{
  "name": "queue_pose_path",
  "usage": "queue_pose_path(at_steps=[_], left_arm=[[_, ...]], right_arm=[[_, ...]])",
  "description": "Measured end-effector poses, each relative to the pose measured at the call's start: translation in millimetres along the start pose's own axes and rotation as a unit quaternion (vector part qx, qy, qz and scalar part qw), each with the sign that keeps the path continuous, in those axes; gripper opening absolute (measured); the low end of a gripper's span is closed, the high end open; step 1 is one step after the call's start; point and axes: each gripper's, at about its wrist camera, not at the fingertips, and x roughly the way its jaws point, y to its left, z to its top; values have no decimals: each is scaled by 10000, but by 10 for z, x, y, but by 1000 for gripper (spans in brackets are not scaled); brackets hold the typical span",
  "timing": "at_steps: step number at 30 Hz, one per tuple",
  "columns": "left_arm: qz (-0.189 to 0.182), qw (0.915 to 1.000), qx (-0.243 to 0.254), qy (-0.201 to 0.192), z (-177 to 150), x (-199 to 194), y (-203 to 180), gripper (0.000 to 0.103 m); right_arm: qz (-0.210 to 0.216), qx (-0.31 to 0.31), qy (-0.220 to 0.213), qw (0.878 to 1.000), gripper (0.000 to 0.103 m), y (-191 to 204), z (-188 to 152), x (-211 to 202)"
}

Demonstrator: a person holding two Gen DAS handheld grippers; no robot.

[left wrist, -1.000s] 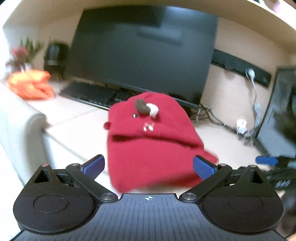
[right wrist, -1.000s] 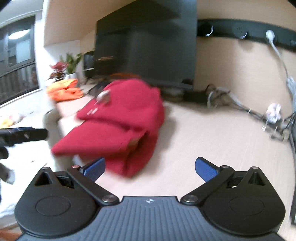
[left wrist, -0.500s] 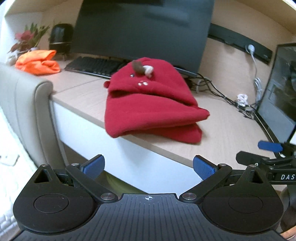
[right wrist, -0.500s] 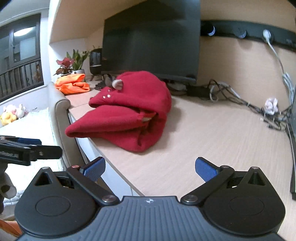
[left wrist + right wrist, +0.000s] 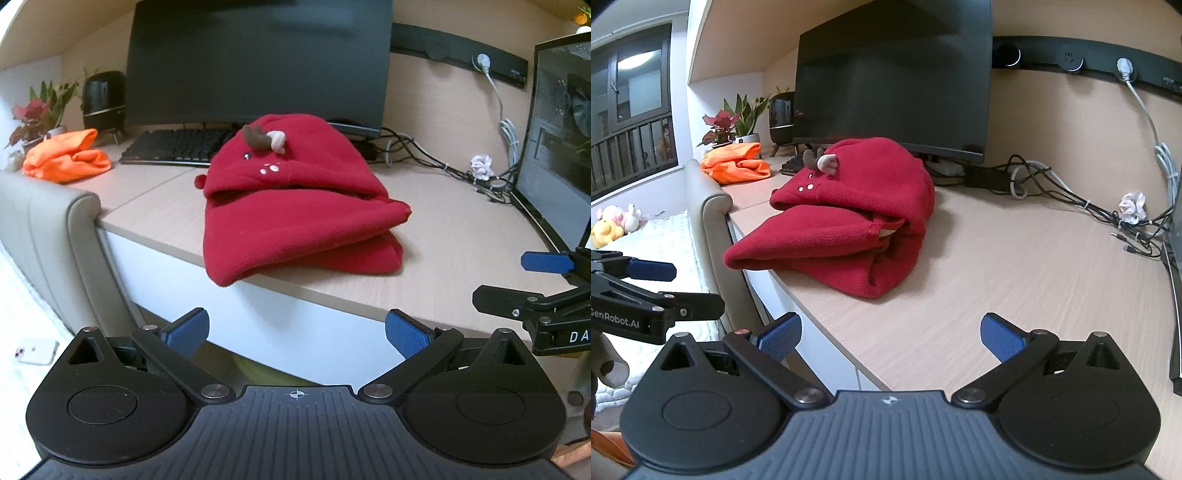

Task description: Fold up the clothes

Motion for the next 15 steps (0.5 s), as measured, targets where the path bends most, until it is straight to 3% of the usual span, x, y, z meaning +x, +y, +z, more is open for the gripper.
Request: queue_pose_path(at_steps=[15], left_arm=[[-12, 10000, -12, -10, 24, -119, 63, 103]], right_arm=[[203, -107, 5, 9997, 103, 117, 10, 36]])
